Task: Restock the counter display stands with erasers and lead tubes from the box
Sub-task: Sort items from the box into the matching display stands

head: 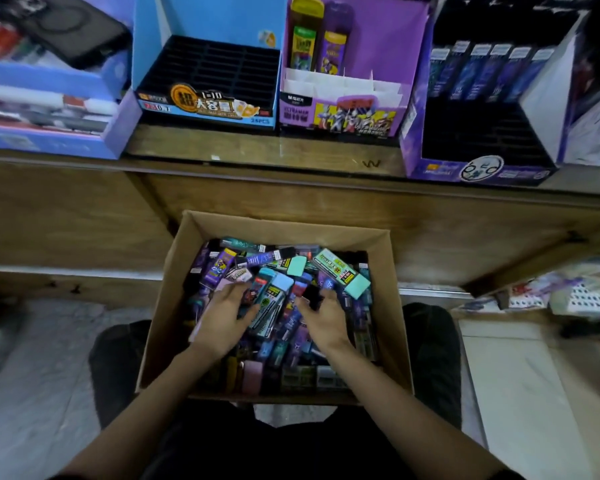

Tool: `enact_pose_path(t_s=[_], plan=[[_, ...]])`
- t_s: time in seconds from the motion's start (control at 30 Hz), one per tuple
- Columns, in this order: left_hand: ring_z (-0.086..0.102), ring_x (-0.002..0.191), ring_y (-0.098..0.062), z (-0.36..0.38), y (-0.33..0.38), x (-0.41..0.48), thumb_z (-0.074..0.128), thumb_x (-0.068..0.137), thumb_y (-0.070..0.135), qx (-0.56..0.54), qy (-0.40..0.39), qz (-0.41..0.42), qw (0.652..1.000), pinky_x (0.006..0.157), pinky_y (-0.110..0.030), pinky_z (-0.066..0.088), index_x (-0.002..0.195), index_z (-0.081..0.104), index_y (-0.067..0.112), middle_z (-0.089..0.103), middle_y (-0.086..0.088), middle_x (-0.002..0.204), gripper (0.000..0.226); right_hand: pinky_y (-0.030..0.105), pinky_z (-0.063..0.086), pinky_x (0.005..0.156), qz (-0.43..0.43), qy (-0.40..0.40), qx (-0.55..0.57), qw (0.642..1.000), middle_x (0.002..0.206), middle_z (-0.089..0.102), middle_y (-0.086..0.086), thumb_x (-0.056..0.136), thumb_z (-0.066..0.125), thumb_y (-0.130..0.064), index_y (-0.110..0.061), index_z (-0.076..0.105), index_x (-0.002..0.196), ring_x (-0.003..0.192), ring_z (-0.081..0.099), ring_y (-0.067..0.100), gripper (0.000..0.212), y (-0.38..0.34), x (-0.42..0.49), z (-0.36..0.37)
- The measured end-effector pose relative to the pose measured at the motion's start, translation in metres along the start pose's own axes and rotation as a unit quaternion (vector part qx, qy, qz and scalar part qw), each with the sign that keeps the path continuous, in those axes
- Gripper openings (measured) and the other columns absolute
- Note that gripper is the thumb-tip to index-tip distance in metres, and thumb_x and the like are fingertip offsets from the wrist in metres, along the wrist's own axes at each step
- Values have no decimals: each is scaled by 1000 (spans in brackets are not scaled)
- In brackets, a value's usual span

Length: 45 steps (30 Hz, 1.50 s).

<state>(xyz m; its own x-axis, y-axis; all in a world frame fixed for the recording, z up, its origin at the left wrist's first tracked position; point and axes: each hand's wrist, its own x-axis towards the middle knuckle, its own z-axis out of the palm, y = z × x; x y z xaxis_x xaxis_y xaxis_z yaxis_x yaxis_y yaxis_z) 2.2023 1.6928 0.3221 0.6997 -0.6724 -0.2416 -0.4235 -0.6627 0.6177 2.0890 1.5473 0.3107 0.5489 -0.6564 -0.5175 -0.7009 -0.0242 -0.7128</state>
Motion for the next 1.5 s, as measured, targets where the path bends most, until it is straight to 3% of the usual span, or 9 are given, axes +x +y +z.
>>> enact_pose_path(t_s=[0.13, 0.3, 0.4, 0.5, 0.63, 0.8, 1.07, 1.27, 1.5], plan=[[33, 130, -27, 15, 8, 2, 51, 95, 29, 71, -25, 25, 997, 107, -29, 23, 142, 37, 10, 35, -9, 147, 53, 27, 45, 82, 37, 10, 38, 999, 116, 59, 14, 85, 68, -20, -8, 42, 124, 102, 59, 26, 48, -4, 7, 6], [54, 107, -29, 15, 12, 3, 58, 92, 19, -37, 18, -17, 999, 92, -26, 38, 119, 59, 4, 53, -16, 120, 31, 25, 48, 78, 58, -22, 50, 997, 103, 64, 7, 83, 71, -17, -3, 52, 115, 93, 61, 19, 40, -1, 6, 15], [57, 101, -29, 16, 12, 8, 61, 90, 18, -51, 41, -47, 997, 85, -24, 39, 111, 63, 2, 56, -17, 115, 26, 20, 44, 67, 68, -35, 57, 995, 86, 64, -1, 81, 73, -17, -12, 61, 89, 74, 58, 10, 15, -2, 8, 13], [55, 104, -27, 21, 16, 14, 65, 87, 24, -65, 25, -84, 994, 82, -25, 40, 113, 57, 4, 56, -15, 117, 34, 20, 44, 65, 85, -38, 84, 992, 75, 62, -6, 79, 75, -15, -23, 57, 69, 70, 58, 7, 22, -5, 9, 10], [54, 105, -26, 26, 23, 19, 70, 83, 24, -81, 15, -102, 991, 81, -25, 39, 114, 51, 4, 56, -14, 117, 41, 28, 45, 75, 121, -50, 126, 983, 93, 67, 5, 77, 76, -13, -11, 63, 86, 89, 63, 20, 15, -8, 10, 5], [49, 102, -21, 30, 27, 21, 75, 78, 21, -75, 15, -110, 991, 78, -21, 37, 108, 49, 5, 51, -13, 117, 43, 27, 42, 76, 156, -58, 167, 972, 94, 65, 3, 81, 69, -10, -6, 66, 95, 79, 59, 14, 14, -7, 10, -9], [41, 122, -34, 36, 38, 32, 79, 73, 25, -62, -50, -177, 981, 102, -40, 39, 131, 37, -2, 41, -21, 131, 77, 41, 48, 92, 123, -7, 177, 977, 99, 68, 9, 82, 69, -8, -10, 63, 85, 98, 62, 27, 7, 5, 8, -28], [59, 103, -30, 40, 34, 33, 77, 73, 24, -113, -39, -202, 972, 88, -37, 50, 114, 55, -2, 63, -17, 111, 53, 43, 48, 93, 102, -13, 207, 973, 106, 66, 14, 83, 66, -2, -10, 59, 86, 101, 62, 29, 11, 7, 0, -35], [59, 85, -28, 48, 37, 25, 72, 79, 17, -92, -7, -194, 977, 66, -27, 42, 111, 45, 0, 63, -16, 104, 46, 44, 49, 93, 84, -31, 221, 971, 103, 66, 10, 84, 65, -2, -9, 61, 91, 101, 62, 28, 11, 9, -6, -40]])
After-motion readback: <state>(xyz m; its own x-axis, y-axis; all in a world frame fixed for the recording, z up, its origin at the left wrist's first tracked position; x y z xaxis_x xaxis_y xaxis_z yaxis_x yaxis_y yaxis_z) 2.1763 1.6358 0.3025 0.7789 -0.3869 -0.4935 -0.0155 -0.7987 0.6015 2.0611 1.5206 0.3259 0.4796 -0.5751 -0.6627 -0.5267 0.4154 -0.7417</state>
